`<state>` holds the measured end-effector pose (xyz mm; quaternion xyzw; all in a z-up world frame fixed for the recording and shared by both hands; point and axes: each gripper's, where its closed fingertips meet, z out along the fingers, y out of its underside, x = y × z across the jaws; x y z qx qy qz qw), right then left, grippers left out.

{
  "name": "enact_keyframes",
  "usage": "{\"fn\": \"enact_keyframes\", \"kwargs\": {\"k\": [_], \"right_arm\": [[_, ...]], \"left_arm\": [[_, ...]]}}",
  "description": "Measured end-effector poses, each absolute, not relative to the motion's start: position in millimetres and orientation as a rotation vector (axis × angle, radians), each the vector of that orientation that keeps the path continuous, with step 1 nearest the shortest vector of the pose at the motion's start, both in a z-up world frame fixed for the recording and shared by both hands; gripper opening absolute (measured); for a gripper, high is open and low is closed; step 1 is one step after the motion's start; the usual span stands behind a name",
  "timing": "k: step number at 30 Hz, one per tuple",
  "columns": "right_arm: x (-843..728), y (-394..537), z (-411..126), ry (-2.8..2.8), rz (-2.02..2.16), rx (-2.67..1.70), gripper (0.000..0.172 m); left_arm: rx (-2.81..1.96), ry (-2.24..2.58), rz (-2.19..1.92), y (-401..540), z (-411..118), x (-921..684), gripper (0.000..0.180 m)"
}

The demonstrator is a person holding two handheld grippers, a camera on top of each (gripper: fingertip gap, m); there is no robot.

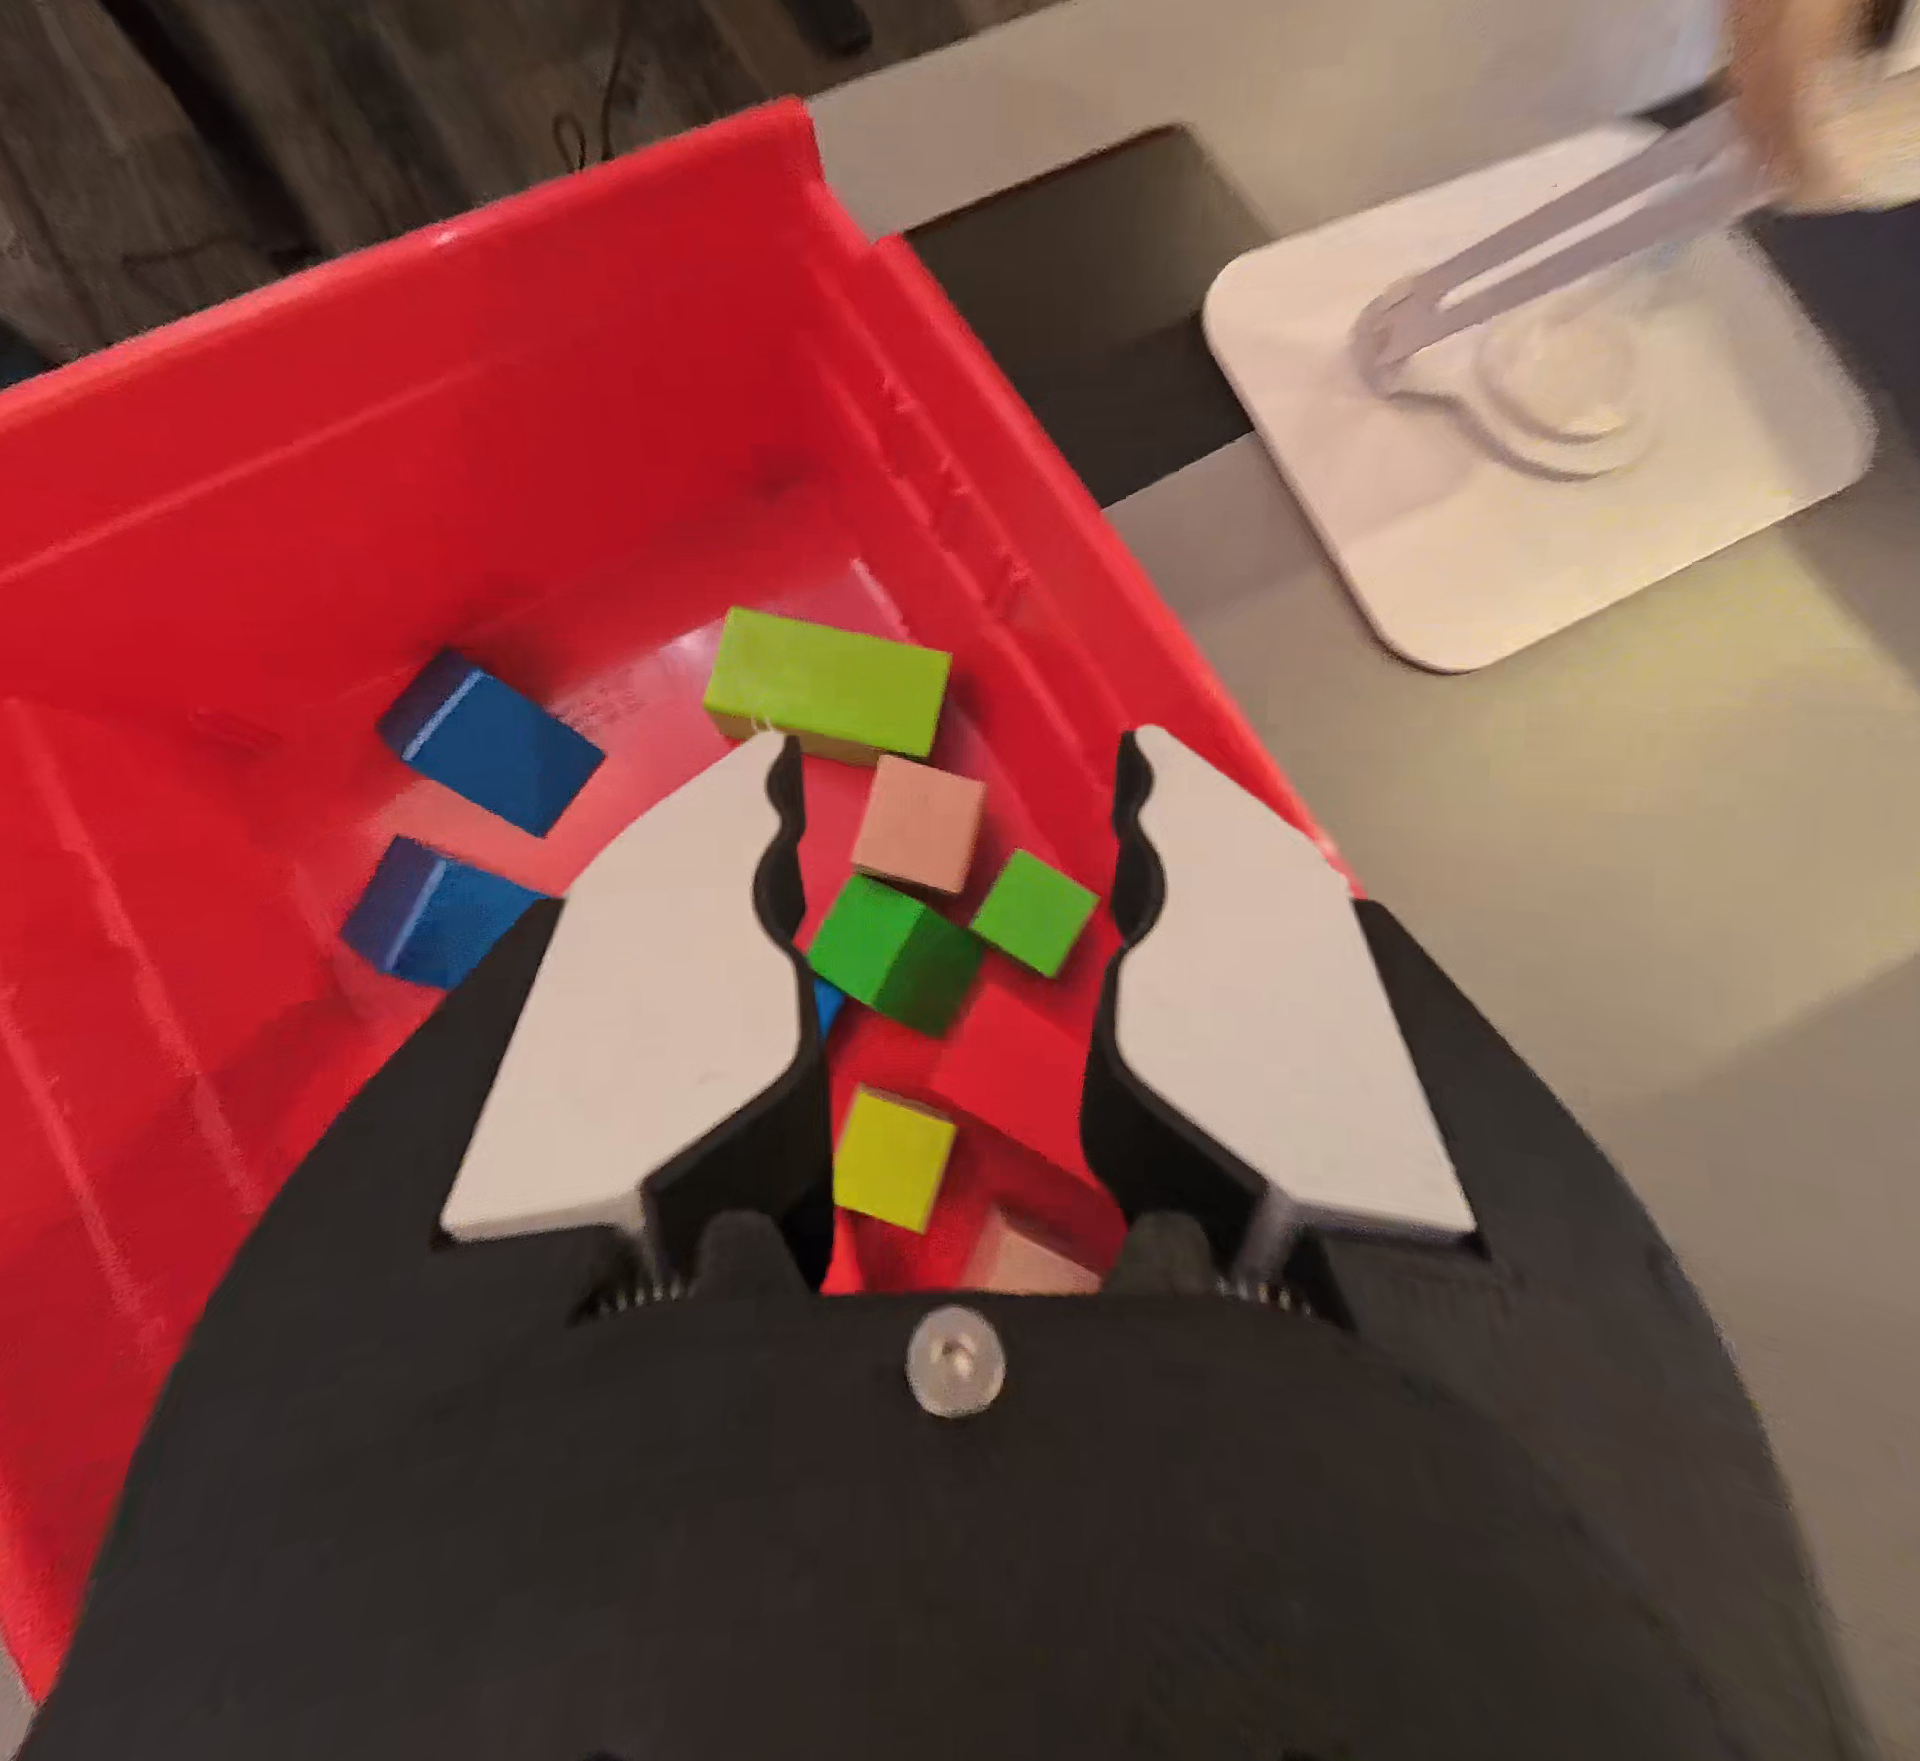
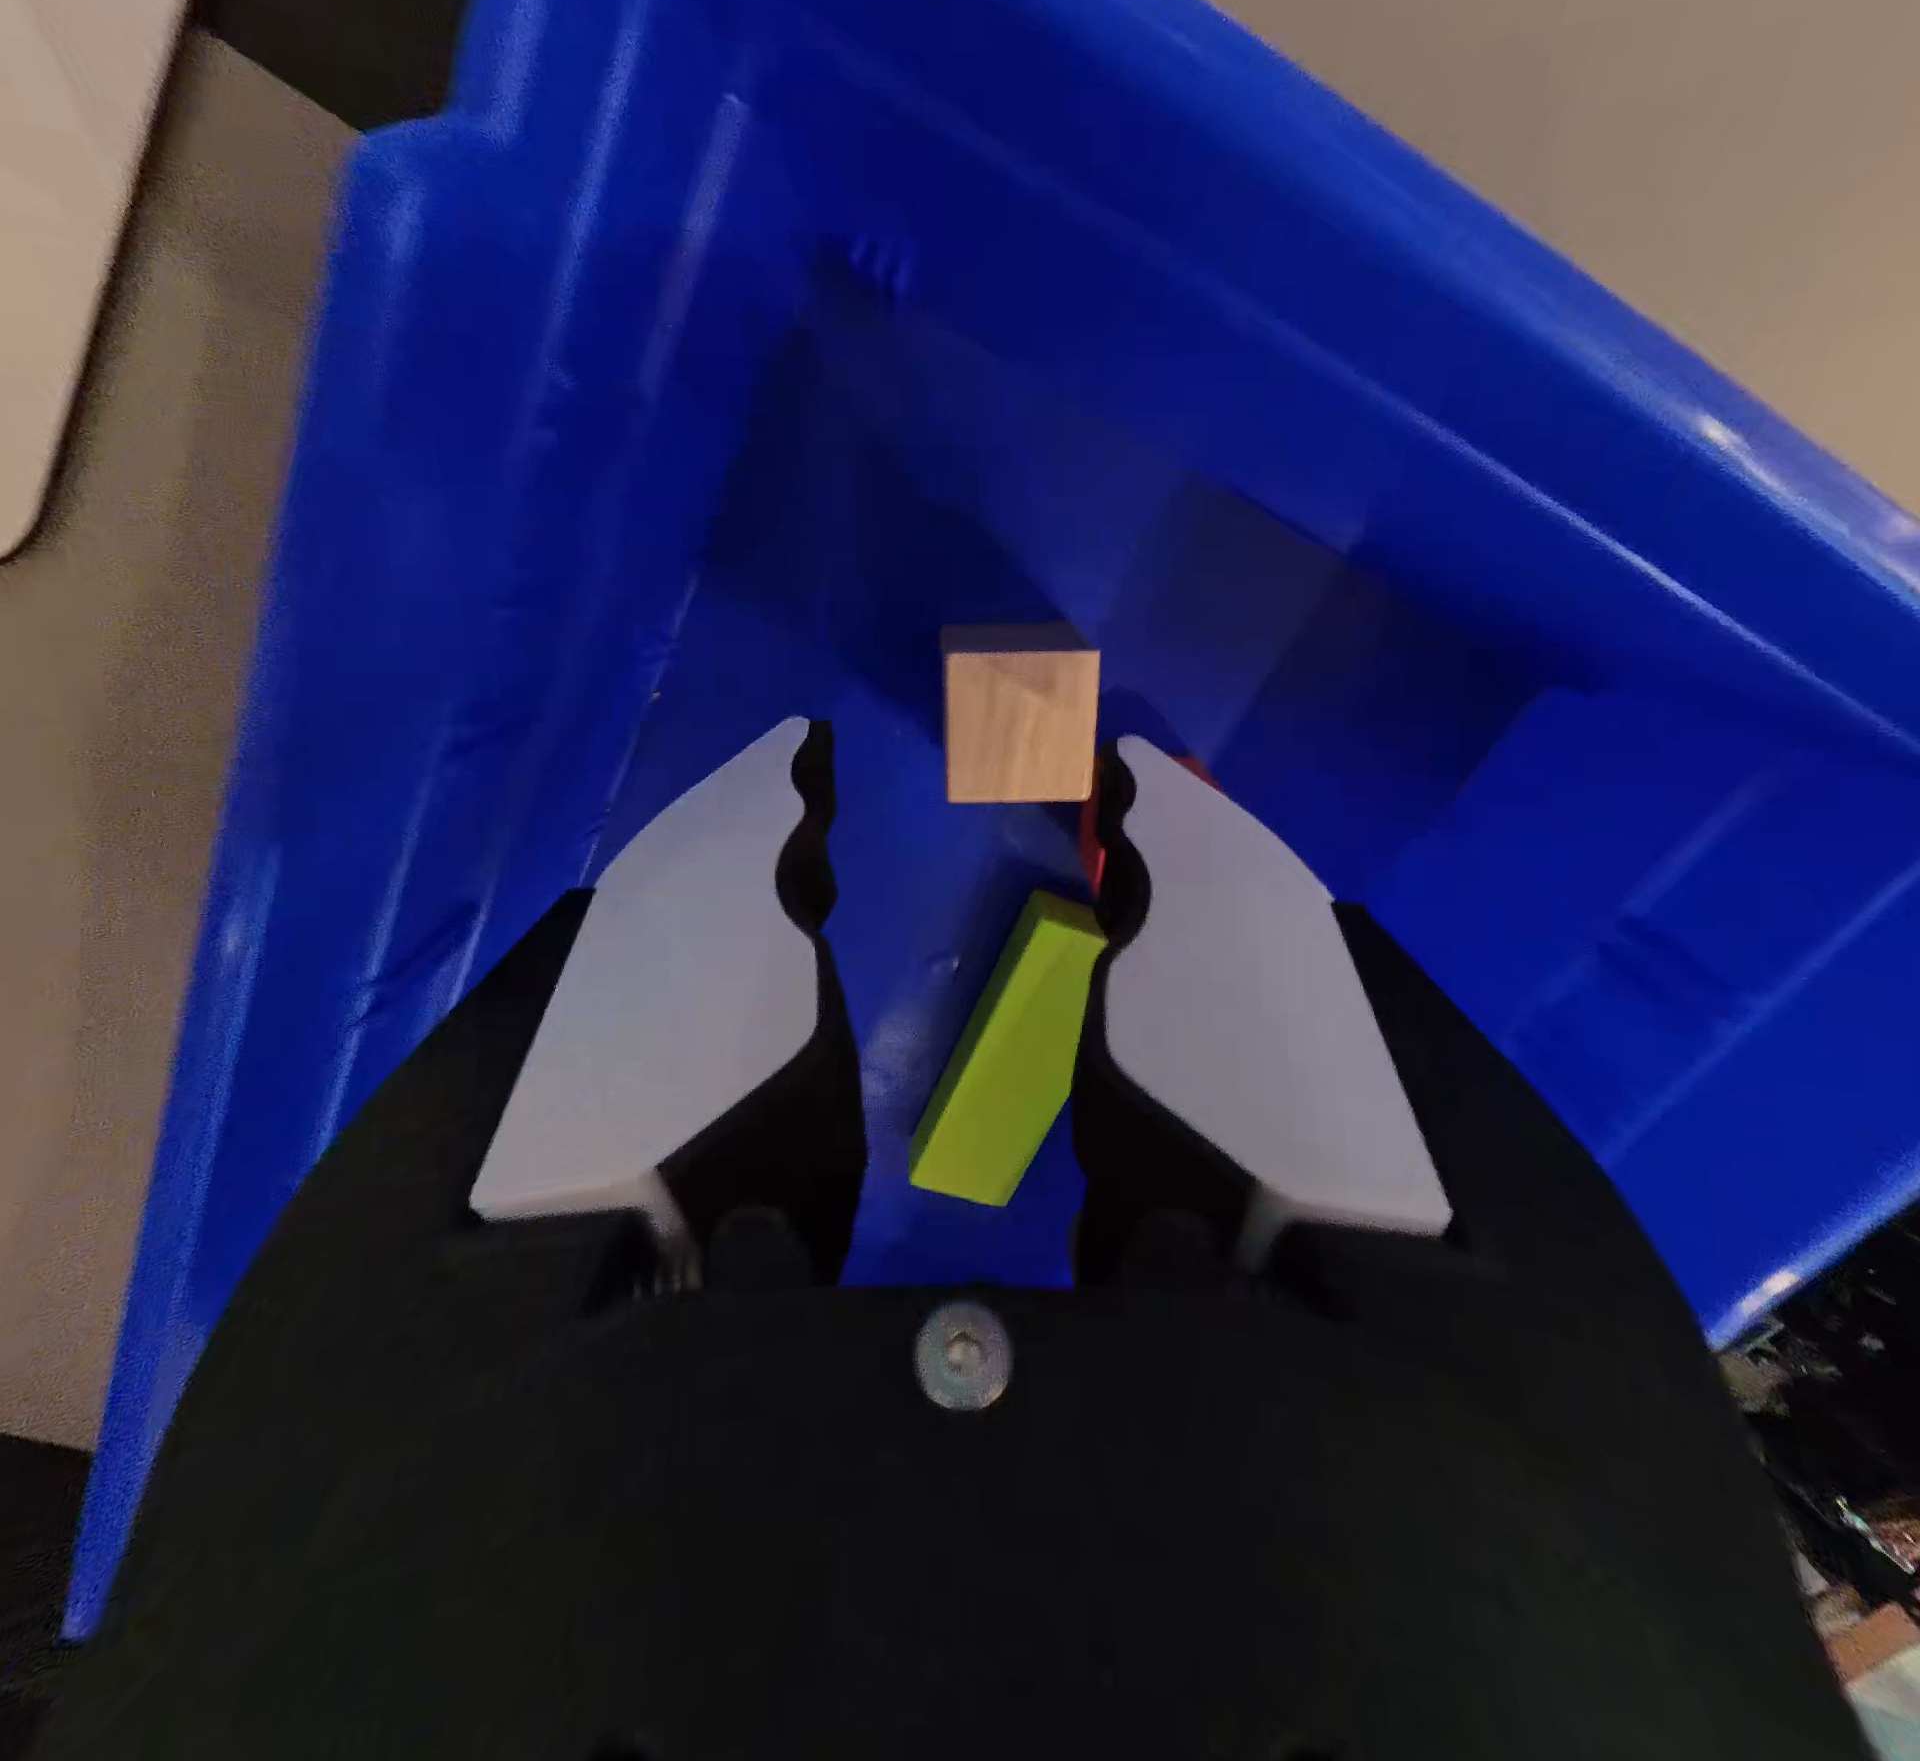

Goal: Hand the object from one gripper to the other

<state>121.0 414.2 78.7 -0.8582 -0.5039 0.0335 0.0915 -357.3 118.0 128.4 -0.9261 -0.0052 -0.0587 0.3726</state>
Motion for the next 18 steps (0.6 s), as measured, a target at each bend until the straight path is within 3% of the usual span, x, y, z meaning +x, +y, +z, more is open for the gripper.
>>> {"fn": "enact_keyframes", "kwargs": {"k": [8,13,18], "right_arm": [[127.1,389.6,119.0,-1.46,0.137,-2.407,0.04],[129.5,379.9,130.1,-1.463,0.146,-2.364,0.038],[115.3,364.3,166.2,-1.417,0.237,-2.223,0.036]], "left_arm": [[-2.66,0.259,0.008,144.9,67.7,-378.2,0.083],[-2.791,0.348,0.032,142.6,41.1,-386.3,0.069],[-2.672,0.277,-0.009,146.9,59.2,-390.2,0.069]]}}
